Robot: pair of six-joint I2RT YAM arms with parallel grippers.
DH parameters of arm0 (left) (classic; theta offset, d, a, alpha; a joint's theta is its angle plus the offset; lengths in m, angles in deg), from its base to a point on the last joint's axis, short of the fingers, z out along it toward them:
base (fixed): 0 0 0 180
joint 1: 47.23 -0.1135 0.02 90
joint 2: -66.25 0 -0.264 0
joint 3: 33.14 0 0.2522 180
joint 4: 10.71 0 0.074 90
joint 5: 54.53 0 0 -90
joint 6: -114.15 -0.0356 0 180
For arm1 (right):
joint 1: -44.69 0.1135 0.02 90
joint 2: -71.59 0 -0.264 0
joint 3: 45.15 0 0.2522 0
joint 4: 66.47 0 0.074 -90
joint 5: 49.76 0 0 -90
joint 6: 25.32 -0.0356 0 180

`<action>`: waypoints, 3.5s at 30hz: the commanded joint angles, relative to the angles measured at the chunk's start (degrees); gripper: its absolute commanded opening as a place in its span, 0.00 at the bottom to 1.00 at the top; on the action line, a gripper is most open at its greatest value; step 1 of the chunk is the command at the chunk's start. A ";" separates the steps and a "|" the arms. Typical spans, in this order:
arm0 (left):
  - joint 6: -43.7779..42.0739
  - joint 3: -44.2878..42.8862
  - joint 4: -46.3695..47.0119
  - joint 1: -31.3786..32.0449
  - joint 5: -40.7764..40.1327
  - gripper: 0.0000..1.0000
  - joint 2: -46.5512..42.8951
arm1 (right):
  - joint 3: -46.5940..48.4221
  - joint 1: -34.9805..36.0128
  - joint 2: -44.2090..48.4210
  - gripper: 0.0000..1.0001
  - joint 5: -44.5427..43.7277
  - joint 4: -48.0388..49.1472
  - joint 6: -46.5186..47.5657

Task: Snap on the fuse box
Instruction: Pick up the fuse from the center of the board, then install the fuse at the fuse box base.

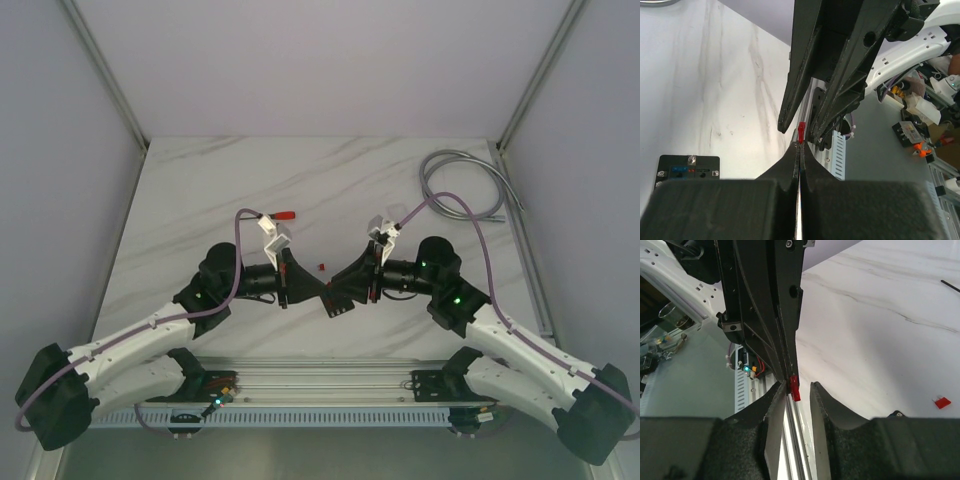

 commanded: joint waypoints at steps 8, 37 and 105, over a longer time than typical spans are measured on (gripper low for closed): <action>-1.29 -1.19 2.72 0.84 1.56 0.00 -0.67 | 1.38 -0.18 0.64 0.05 3.96 3.71 -0.49; 17.01 11.61 -10.60 -2.94 -36.27 0.98 -0.70 | -2.27 18.76 -10.06 0.00 -55.50 -12.43 -2.83; 24.43 11.34 -12.71 -6.73 -36.72 1.00 7.35 | 3.29 27.86 -32.86 0.01 -73.48 -9.49 -11.00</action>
